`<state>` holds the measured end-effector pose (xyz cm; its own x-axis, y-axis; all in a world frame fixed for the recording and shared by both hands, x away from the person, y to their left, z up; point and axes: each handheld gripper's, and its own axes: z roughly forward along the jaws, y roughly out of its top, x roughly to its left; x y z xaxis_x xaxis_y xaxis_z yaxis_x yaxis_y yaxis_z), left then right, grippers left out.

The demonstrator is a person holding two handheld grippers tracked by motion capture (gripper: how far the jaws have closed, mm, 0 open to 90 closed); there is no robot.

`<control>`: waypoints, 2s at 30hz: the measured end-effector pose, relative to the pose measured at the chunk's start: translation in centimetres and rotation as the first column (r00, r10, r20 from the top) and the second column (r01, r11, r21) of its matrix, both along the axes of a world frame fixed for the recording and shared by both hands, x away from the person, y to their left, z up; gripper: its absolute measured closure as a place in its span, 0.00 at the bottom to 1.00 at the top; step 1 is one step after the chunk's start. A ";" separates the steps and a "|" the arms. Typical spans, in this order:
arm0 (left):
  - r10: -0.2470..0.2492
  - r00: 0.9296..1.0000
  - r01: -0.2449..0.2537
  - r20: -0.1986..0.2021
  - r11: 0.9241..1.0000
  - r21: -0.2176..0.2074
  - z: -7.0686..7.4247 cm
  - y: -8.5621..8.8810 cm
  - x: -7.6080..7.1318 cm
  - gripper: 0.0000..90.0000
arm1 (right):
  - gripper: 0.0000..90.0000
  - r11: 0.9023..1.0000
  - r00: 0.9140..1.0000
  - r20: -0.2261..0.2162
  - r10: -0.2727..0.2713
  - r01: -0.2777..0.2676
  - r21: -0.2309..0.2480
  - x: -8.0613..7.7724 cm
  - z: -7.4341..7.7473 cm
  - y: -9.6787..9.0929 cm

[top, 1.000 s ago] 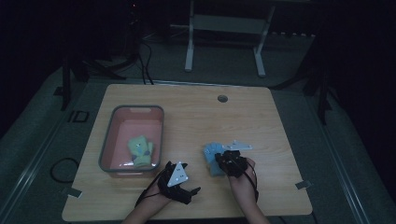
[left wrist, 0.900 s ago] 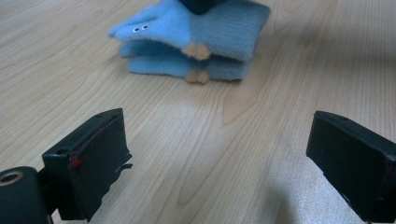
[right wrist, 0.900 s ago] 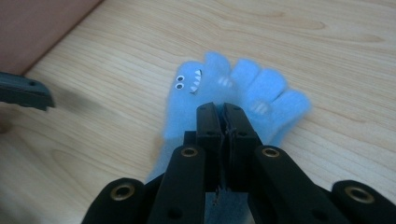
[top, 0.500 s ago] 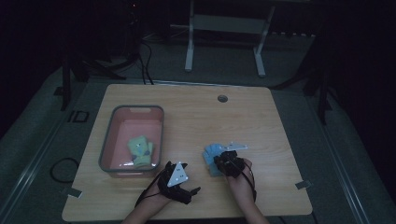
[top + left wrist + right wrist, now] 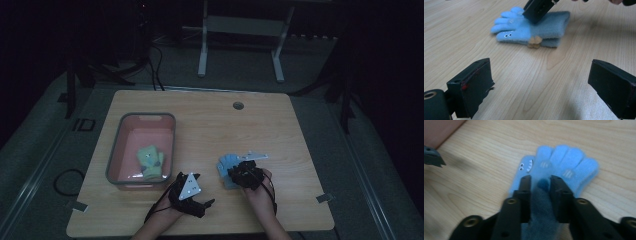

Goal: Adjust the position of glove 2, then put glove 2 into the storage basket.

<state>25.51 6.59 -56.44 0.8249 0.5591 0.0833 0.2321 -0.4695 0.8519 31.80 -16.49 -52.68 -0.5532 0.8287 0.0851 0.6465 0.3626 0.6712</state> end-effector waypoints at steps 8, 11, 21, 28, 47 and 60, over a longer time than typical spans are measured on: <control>-0.004 0.996 0.002 -0.093 1.000 -0.020 0.7 -0.4 -0.1 0.07 | 0.31 0.996 0.997 0.019 0.076 -0.076 0.035 0.0 1.3 -1.0; -0.005 0.995 0.003 -0.103 1.000 -0.019 0.8 -0.5 -0.1 0.07 | 0.20 0.993 0.994 0.027 0.107 -0.108 0.049 0.0 1.5 -1.4; -0.062 0.991 0.063 -0.115 0.998 0.001 1.0 -1.2 -0.3 0.07 | 0.16 0.977 0.979 0.082 0.185 -0.193 0.090 0.4 2.0 -3.8; -0.100 0.989 0.102 -0.105 0.995 0.014 1.4 -1.9 0.0 0.07 | 0.16 0.971 0.972 0.069 0.227 -0.231 0.059 0.7 1.6 -5.5; -0.158 0.986 0.161 -0.059 0.986 0.048 2.1 -4.6 1.2 0.08 | 0.15 0.957 0.969 0.044 0.242 -0.246 0.153 2.8 2.5 -7.8; -0.238 0.970 0.242 -0.047 0.962 0.126 2.1 -7.1 3.3 0.15 | 0.14 0.948 0.964 -0.014 0.264 -0.256 0.191 5.4 1.9 -5.9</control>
<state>28.81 -0.53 -54.35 0.9370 0.3301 0.1140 0.1246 -0.6209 0.7739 37.22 -22.40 -50.81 -0.7407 0.6240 0.2492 0.5731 0.3931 0.7190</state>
